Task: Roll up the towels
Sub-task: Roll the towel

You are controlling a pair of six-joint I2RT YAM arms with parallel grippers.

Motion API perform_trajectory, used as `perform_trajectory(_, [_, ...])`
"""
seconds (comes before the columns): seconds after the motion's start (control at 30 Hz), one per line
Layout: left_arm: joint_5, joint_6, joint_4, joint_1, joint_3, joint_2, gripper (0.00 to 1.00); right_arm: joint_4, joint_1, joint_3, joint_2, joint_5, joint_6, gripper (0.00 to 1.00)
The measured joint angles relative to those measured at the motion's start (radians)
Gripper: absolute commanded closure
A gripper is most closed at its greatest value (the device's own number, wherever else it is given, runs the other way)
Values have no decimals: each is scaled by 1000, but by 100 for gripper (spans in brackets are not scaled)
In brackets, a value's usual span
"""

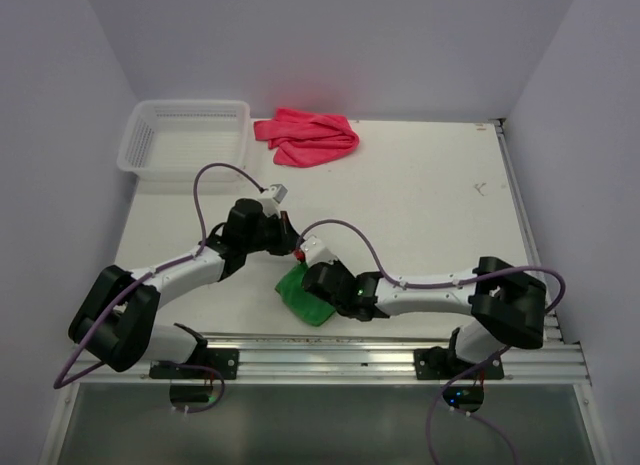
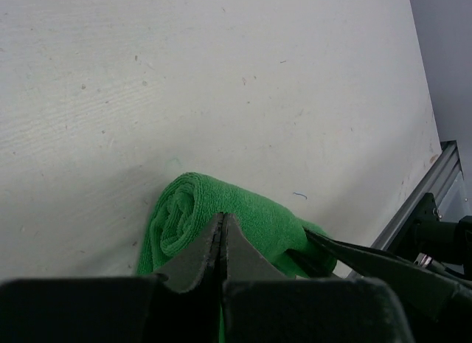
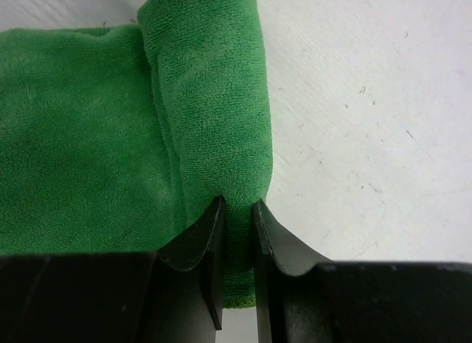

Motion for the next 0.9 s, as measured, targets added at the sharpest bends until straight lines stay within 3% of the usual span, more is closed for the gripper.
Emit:
perform_trajectory(0.47, [-11,-7,-1,1,-14,-3,100,-146,204,180,299,351,-25,100])
perform_trajectory(0.9, [22,-19,24,0,-56,-42,100,-246,269,279,428,457,-29,99])
